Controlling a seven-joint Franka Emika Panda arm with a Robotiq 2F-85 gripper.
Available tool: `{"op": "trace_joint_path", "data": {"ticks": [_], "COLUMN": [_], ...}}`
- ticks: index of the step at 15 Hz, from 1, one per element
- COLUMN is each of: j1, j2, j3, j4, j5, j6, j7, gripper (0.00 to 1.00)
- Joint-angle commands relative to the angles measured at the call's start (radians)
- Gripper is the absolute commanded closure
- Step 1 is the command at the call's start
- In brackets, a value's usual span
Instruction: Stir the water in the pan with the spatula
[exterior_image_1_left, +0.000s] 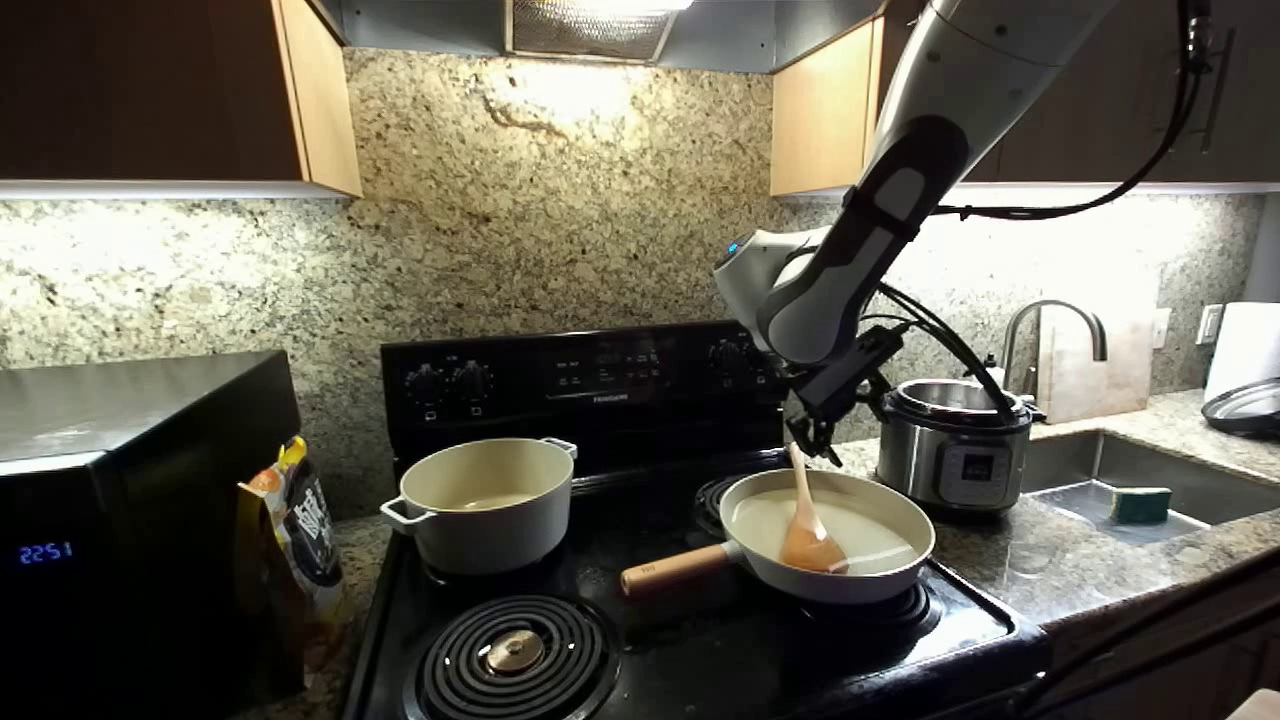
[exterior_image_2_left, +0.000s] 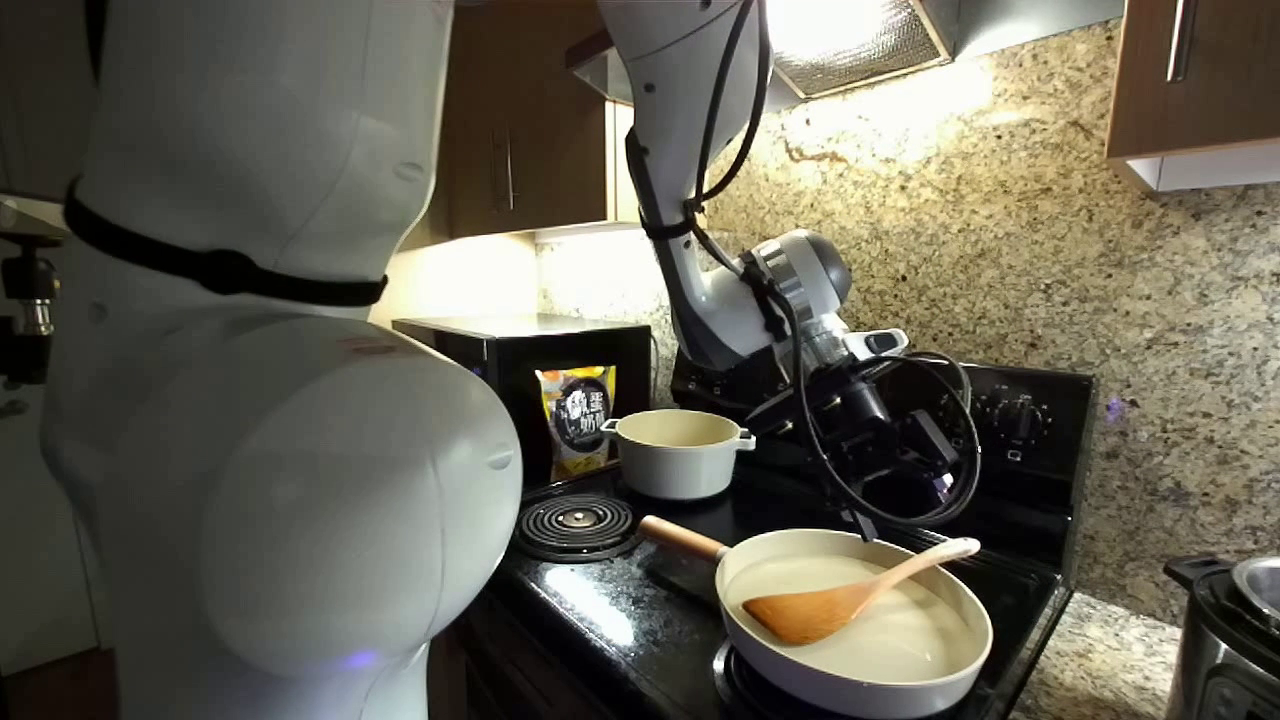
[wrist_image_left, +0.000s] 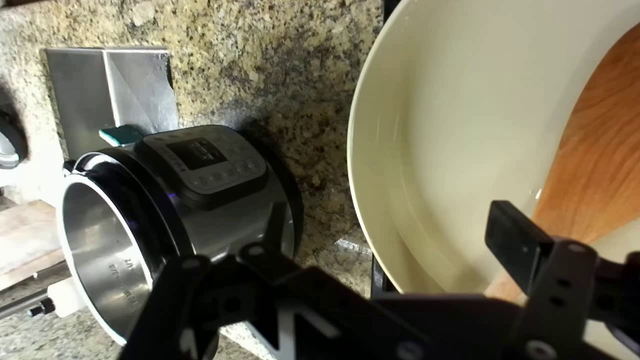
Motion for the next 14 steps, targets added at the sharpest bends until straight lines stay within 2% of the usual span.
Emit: {"op": "trace_joint_path", "data": {"ticks": [1, 8, 14], "j1": [-0.014, -0.024, -0.027], "j2": [-0.084, -0.186, -0.282], "j3": [0.021, 0.03, 0.039], "j4": [-0.082, -0.169, -0.225], "j5": [-0.004, 0.001, -0.017], "j6": [-0.021, -0.094, -0.16], "j7": [-0.117, -0.271, -0.269], "gripper": [0.0, 0.0, 0.0]}}
